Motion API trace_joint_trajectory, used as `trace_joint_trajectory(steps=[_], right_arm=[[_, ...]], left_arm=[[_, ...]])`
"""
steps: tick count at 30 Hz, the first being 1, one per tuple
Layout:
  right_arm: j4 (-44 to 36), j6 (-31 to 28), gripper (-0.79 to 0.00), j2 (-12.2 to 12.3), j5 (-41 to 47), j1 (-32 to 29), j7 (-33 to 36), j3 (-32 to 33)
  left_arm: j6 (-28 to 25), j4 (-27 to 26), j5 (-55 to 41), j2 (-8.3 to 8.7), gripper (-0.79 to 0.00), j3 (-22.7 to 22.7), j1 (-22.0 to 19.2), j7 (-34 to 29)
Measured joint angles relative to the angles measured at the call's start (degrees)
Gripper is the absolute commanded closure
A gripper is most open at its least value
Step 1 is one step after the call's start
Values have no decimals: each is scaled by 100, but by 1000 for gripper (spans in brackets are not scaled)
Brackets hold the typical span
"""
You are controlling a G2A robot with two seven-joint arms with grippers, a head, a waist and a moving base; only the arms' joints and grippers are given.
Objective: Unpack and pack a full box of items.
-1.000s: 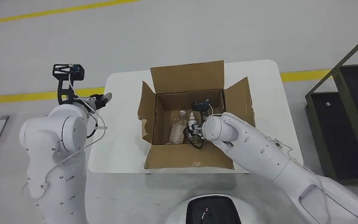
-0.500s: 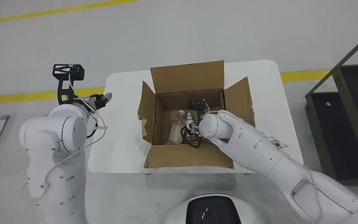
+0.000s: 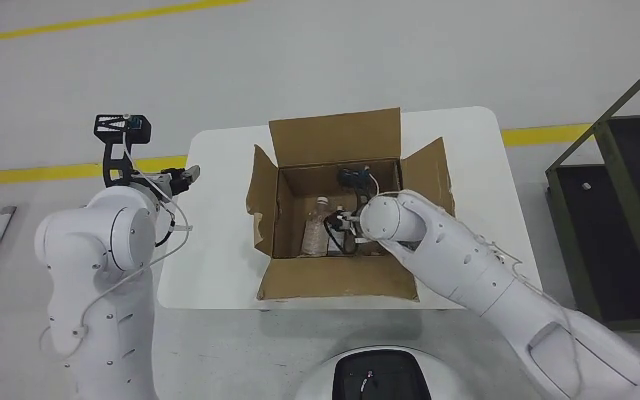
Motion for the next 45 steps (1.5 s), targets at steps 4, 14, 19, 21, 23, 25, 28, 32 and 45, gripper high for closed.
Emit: trace_joint_trajectory(steps=[4,14,19,21,23,25,28,32,45], right_arm=[[-649,-114,-314,151,-176,-202,-86,395],[-3338,-1014,0,711,-1076,-1696,-531,2135],[-4573,-904,0,897,-1703,-2500,-607,2962],[-5111,-928,0,969,-2020,-2792,-503,3311],[-5594,-958,0,1031,-2304,-3073,-386,3637],[-5949,-975,0,1077,-2537,-3309,-276,3899],[-6307,-933,0,1124,-2743,-3652,-63,4234],[-6311,-920,0,1125,-2737,-3654,-51,4244],[-6283,-1980,0,1232,-3742,-3847,-10,4274]], left_arm=[[0,0,0,0,-785,0,0,0],[0,0,0,0,-785,0,0,0],[0,0,0,0,-785,0,0,0],[0,0,0,0,-785,0,0,0],[0,0,0,0,-785,0,0,0],[0,0,0,0,-785,0,0,0],[0,0,0,0,-785,0,0,0],[0,0,0,0,-785,0,0,0],[0,0,0,0,-785,0,0,0]])
